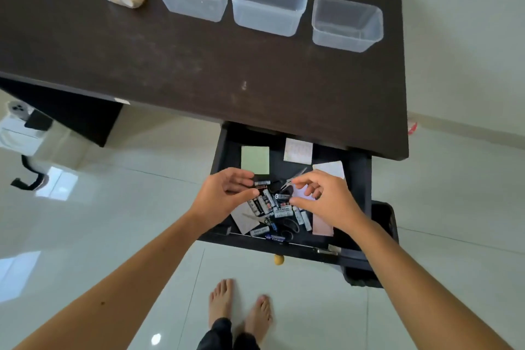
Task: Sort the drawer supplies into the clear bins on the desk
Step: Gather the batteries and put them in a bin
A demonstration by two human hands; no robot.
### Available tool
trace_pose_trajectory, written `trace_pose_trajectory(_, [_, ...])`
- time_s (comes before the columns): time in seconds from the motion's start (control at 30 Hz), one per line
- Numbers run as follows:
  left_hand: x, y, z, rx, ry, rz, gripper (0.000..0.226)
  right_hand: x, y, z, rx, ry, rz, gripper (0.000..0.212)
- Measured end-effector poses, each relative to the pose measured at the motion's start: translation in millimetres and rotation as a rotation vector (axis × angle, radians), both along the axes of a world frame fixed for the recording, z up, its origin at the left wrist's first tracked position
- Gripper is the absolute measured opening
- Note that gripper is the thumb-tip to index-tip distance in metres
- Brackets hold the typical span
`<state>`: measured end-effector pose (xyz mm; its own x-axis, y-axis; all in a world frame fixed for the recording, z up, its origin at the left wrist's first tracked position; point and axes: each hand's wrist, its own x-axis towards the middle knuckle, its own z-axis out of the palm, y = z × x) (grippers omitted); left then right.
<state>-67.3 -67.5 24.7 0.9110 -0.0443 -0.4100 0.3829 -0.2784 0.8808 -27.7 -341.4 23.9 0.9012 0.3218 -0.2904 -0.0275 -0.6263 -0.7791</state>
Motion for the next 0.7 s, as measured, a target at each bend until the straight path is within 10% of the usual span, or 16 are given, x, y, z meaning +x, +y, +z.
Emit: trace_pose_trajectory(0.7, [24, -28, -86, 0.354, -0.061, -0.262, 0.072, 9, 18, -86, -0.117, -0.160, 0.125, 0.013])
